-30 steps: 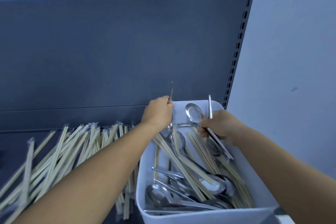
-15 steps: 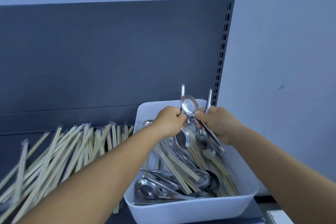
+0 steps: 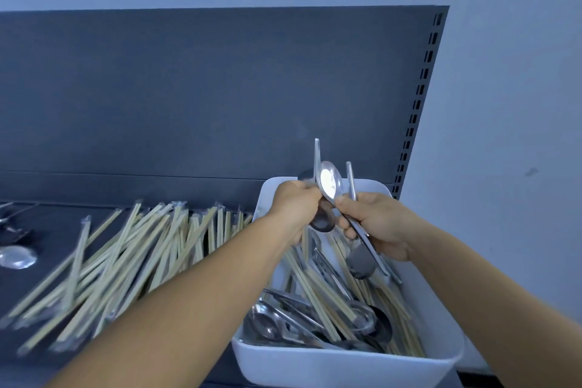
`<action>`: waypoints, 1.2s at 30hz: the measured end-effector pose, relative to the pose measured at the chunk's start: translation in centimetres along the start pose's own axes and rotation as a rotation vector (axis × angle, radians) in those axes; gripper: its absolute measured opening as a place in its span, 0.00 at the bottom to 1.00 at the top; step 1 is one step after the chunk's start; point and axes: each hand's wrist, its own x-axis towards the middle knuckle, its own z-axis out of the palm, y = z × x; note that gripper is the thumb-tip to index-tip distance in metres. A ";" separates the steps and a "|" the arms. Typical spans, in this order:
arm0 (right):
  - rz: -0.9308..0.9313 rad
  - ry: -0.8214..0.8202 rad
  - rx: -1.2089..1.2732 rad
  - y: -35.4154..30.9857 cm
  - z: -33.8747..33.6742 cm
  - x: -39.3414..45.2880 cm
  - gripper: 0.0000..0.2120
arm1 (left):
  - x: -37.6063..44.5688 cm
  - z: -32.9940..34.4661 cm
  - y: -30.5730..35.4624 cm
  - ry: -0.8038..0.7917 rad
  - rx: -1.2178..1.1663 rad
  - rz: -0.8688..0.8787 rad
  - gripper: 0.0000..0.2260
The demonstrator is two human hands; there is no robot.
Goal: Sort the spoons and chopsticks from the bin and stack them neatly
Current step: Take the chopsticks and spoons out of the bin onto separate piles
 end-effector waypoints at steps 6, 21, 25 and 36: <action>-0.060 -0.020 -0.124 -2.0 3.0 0.6 0.10 | 0.0 -5.6 0.7 0.284 0.000 0.074 0.11; -0.221 -0.172 -0.489 -8.0 28.0 8.3 0.06 | -3.1 -35.4 -5.5 0.534 0.551 0.098 0.18; -0.167 -0.205 -0.573 -7.8 38.1 11.2 0.08 | -3.1 -44.4 -7.9 0.556 0.702 0.026 0.19; -0.177 -0.200 -0.912 -8.5 55.3 17.0 0.08 | -1.4 -58.5 -13.6 0.509 0.935 -0.189 0.16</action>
